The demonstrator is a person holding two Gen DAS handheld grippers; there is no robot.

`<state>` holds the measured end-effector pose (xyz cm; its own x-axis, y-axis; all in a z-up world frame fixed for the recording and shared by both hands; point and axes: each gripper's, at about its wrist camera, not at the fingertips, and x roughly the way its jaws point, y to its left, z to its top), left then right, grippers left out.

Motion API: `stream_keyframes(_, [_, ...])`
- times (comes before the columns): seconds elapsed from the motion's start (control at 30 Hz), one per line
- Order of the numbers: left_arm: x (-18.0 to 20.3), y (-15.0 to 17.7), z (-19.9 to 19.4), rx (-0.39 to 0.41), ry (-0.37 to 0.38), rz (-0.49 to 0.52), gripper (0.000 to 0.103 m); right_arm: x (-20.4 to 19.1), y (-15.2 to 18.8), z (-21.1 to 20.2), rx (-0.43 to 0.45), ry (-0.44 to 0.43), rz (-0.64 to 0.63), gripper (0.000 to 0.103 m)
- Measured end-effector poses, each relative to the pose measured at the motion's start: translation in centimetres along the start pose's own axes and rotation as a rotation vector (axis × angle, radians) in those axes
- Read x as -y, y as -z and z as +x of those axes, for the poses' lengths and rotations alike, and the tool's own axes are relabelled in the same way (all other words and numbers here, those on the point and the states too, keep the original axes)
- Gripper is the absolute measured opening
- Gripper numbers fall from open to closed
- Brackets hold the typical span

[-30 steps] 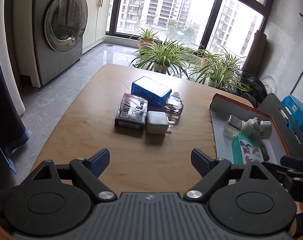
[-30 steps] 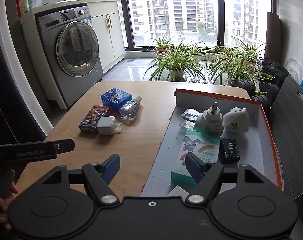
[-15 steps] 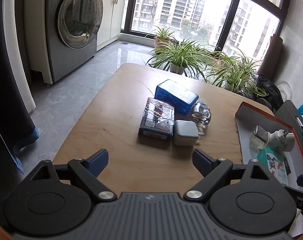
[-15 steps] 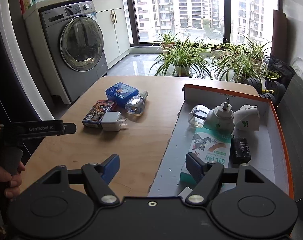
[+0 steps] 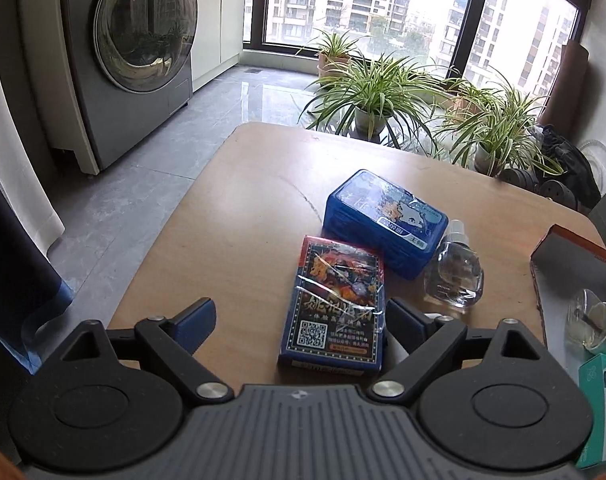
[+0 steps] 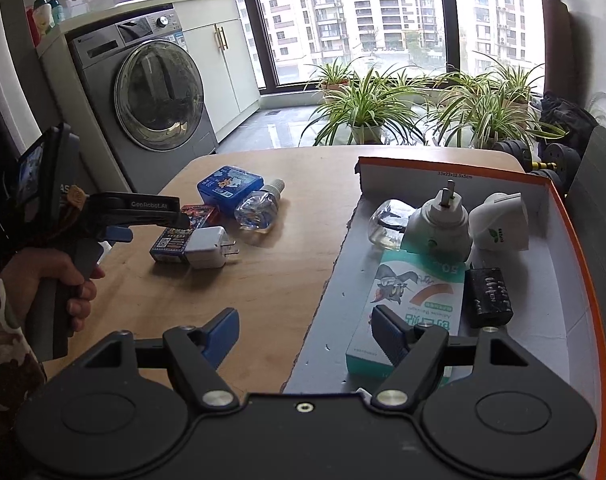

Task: Organize rigid objects
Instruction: 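Withdraw both tools from the box toward the items on the table, then grasp the red card pack with the left tool while the right tool reaches for the white cube charger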

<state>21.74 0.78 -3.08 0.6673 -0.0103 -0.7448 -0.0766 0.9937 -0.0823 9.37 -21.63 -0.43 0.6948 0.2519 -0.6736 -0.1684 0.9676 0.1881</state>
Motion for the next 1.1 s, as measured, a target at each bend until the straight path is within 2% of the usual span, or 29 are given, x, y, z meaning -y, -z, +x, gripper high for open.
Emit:
stream_keyframes(0.17, [0.3, -1.0, 2.2, -0.042, 0.029, 0.041, 0.094, 0.9, -0.3, 0.3, 0.01, -0.017, 0.044, 0.087])
stream_keyframes(0.27, [0.4, -0.4, 2.9, -0.068, 0.051, 0.084, 0.091, 1.1, -0.4, 0.1, 0.021, -0.025, 0.052, 0.087])
stream_keyframes(0.37, [0.2, 0.5, 2.4, -0.042, 0.06, 0.126, 0.091, 1.2, -0.5, -0.1, 0.029, -0.034, 0.057, 0.087])
stream_keyframes(0.43, [0.4, 1.3, 1.9, -0.021, 0.041, 0.198, 0.079, 1.1, -0.5, -0.1, 0.03, -0.037, 0.057, 0.087])
stream_keyframes(0.47, [0.3, 1.6, 1.6, -0.005, 0.057, 0.211, 0.073, 1.1, -0.5, -0.1, 0.03, -0.037, 0.056, 0.087])
stream_keyframes(0.5, [0.1, 1.8, 1.3, 0.007, 0.063, 0.215, 0.059, 1.1, -0.5, 0.0, 0.03, -0.035, 0.053, 0.087])
stream_keyframes(0.53, [-0.1, 2.0, 0.9, 0.007, 0.046, 0.212, 0.06, 1.1, -0.5, 0.0, 0.029, -0.033, 0.051, 0.087])
stream_keyframes(0.83, [-3.5, 3.5, -2.2, 0.037, 0.12, 0.065, 0.06, 0.4, -0.1, 0.7, 0.002, -0.033, 0.032, 0.087])
stream_keyframes(1.1, [-5.5, 5.1, -6.4, 0.101, 0.163, -0.016, 0.06, -2.8, -1.0, 2.6, -0.033, -0.057, 0.017, 0.087])
